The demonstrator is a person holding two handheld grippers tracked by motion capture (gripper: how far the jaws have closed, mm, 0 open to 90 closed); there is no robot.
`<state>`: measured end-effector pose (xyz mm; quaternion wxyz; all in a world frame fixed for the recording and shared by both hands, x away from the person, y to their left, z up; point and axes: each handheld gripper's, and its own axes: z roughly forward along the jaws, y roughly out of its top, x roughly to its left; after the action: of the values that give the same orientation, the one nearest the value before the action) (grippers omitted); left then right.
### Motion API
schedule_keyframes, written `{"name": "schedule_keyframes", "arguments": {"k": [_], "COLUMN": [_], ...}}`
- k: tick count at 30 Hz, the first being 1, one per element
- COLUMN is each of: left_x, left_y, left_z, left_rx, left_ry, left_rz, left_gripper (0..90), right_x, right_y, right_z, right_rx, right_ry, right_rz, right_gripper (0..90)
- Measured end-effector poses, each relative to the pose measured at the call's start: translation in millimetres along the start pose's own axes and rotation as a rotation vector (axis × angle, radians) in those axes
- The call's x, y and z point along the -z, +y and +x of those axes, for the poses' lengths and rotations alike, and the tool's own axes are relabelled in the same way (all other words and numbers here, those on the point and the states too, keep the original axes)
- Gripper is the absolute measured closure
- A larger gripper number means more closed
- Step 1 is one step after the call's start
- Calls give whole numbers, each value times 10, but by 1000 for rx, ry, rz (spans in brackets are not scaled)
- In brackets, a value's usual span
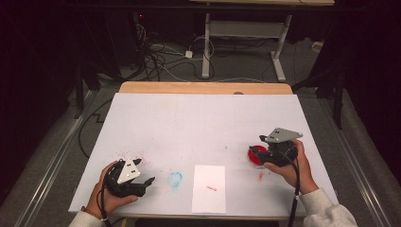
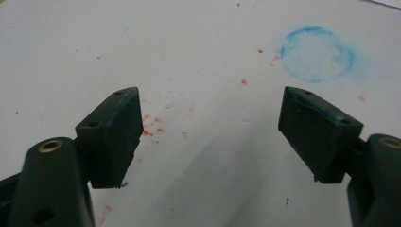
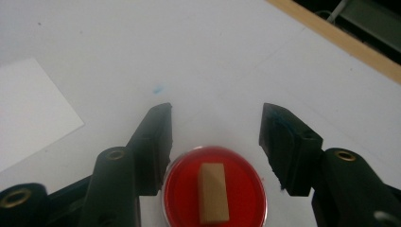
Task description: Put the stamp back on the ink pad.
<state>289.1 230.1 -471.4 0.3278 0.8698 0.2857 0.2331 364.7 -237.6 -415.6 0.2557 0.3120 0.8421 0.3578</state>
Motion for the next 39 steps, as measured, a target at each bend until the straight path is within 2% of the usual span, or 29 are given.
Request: {"name": "schedule_keyframes", "arguments": {"k": [6, 10, 18, 22, 27, 31, 36, 39], "left_x": [-2, -2, -7, -6, -6, -3, -6, -4], "left_y": [1, 0, 0, 2, -1, 1, -1, -5], "left_z": [0, 0, -7, -3, -6, -1, -9, -6], "left_rx": [1, 2, 11, 3, 12, 1, 10, 12], "left_ry": [-1, -1, -8, -4, -9, -3, -9, -8], "left_rz": [-1, -1, 7, 1, 6, 1, 8, 8], "left_gripper": [219, 219, 219, 219, 219, 219, 219, 219], "right_x": [85, 142, 226, 265, 302, 329, 346, 340], "right_y": [46, 67, 97, 110, 114, 94, 56, 28], "right_z": [20, 48, 118, 153, 193, 220, 252, 279], "right_rx": [-11, -5, 19, 37, 33, 40, 51, 61], "right_ry": [-14, -35, -63, -73, -100, -95, -75, -85], "right_rz": [-92, -126, -169, -189, -195, -209, -231, -236], "right_gripper": [382, 354, 282, 253, 242, 239, 238, 236]}}
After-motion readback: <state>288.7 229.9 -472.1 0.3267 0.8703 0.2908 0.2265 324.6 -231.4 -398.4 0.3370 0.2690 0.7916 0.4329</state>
